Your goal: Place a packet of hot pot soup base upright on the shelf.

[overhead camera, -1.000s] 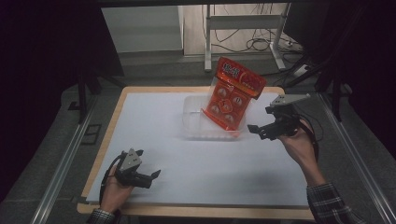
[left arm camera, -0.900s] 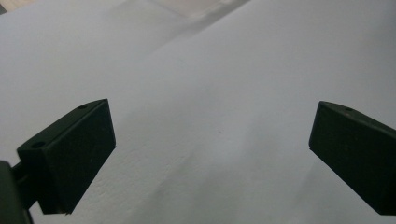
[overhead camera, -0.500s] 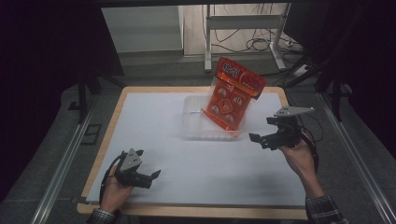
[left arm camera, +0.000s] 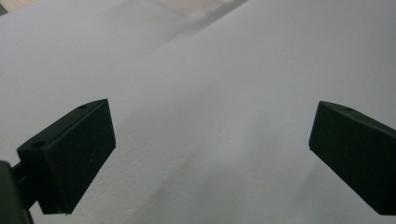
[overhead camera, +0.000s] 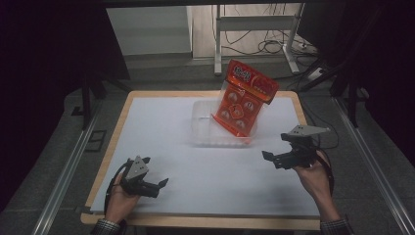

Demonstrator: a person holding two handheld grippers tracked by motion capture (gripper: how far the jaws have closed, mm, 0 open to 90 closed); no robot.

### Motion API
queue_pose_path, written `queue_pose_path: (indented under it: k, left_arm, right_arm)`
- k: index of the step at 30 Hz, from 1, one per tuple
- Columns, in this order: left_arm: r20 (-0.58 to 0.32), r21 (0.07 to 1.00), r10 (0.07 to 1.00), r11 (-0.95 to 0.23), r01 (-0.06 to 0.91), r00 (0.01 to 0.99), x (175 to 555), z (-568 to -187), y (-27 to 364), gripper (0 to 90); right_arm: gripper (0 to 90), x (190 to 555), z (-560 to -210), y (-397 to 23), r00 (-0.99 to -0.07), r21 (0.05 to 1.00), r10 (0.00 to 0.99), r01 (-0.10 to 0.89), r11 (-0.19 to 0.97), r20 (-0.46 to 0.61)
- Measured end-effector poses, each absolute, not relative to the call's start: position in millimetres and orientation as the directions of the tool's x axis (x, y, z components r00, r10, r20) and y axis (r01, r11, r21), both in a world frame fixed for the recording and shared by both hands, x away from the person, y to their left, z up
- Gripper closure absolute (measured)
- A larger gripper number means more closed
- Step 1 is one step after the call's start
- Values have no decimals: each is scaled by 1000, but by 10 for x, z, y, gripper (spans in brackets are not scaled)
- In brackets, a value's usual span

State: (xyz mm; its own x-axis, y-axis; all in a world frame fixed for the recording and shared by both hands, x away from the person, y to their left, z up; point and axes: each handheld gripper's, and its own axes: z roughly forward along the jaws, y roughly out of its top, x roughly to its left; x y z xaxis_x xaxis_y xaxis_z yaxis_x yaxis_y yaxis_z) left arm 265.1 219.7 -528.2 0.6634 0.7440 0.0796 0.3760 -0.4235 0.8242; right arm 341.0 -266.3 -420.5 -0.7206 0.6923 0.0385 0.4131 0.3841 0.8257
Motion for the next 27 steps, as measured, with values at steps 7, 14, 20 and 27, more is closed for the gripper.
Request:
queue_pose_path:
  k: [7, 14, 20, 27]
  left_arm:
    - [85, 820, 743, -431, 377, 664, 2650, -5286, 2187, 3]
    - [90, 819, 743, -434, 376, 663, 2649, -5285, 2187, 3]
    - [94, 817, 742, -438, 375, 664, 2648, -5287, 2182, 3]
    - [96, 816, 742, -441, 375, 663, 2647, -5288, 2182, 3]
  right_arm:
    - [5, 3320, -4354, -2709, -718, 822, 695, 413, 393, 28]
    - [5, 3261, -4498, -2741, -716, 828, 698, 404, 390, 21]
    - [6, 3226, -4605, -2746, -716, 817, 698, 404, 412, 2]
    - [6, 3217, -4740, -2747, -715, 799, 698, 410, 440, -17]
